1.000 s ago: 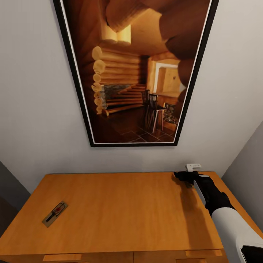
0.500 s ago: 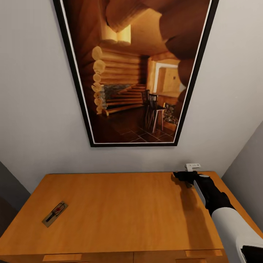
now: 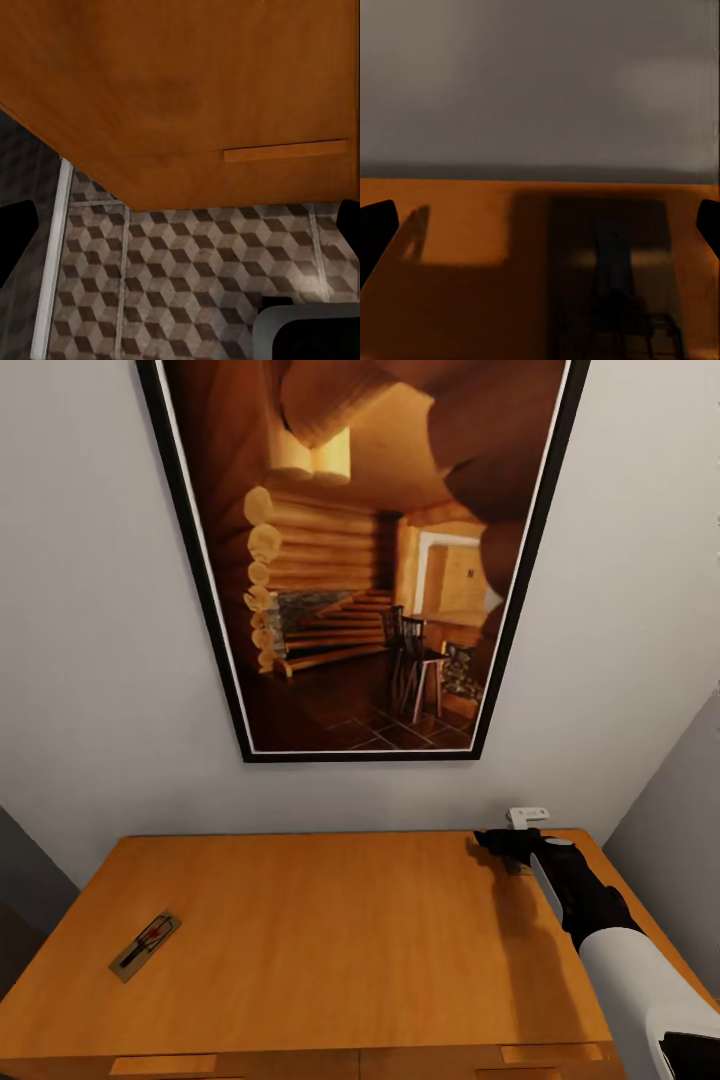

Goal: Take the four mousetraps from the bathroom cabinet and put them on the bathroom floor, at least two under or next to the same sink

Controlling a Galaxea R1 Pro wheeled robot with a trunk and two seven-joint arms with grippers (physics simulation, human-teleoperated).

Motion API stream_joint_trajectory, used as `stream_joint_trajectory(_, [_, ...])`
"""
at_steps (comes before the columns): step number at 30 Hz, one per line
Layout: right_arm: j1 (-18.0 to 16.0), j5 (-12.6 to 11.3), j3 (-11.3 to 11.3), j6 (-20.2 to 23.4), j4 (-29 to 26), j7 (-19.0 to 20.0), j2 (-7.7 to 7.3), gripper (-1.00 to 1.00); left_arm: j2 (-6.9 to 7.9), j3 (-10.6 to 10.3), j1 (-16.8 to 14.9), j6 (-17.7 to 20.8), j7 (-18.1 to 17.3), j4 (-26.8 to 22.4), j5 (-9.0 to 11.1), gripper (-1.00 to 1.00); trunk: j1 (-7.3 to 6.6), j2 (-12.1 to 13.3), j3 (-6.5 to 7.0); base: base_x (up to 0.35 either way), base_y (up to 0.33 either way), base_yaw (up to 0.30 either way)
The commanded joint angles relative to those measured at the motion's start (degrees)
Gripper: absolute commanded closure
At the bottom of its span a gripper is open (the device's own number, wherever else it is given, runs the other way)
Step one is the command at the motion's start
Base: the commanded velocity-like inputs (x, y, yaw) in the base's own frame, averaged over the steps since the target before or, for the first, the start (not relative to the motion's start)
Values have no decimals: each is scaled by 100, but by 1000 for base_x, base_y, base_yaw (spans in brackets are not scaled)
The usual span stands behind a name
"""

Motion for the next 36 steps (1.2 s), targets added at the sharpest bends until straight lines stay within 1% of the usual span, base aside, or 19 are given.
stream_joint_trajectory(1, [-3,49,-21,28,-9,47,2,-100,-2,-52,-10,-29,32,20,23,-100,3,-12,-11,0,-109,0])
stream_joint_trajectory(8, [-3,49,-23,28,-8,47,2,-100,-2,-52,-10,-29,32,20,23,-100,3,-12,-11,0,-54,0])
stream_joint_trajectory(28, [-3,49,-24,28,-8,39,2,-100,-2,-52,-11,-29,30,20,23,-100,3,-12,-11,0,-5,0])
stream_joint_trajectory(36, [-3,49,-24,28,-9,38,2,-100,-2,-52,-9,-29,30,20,23,-100,3,-12,-11,0,-114,0])
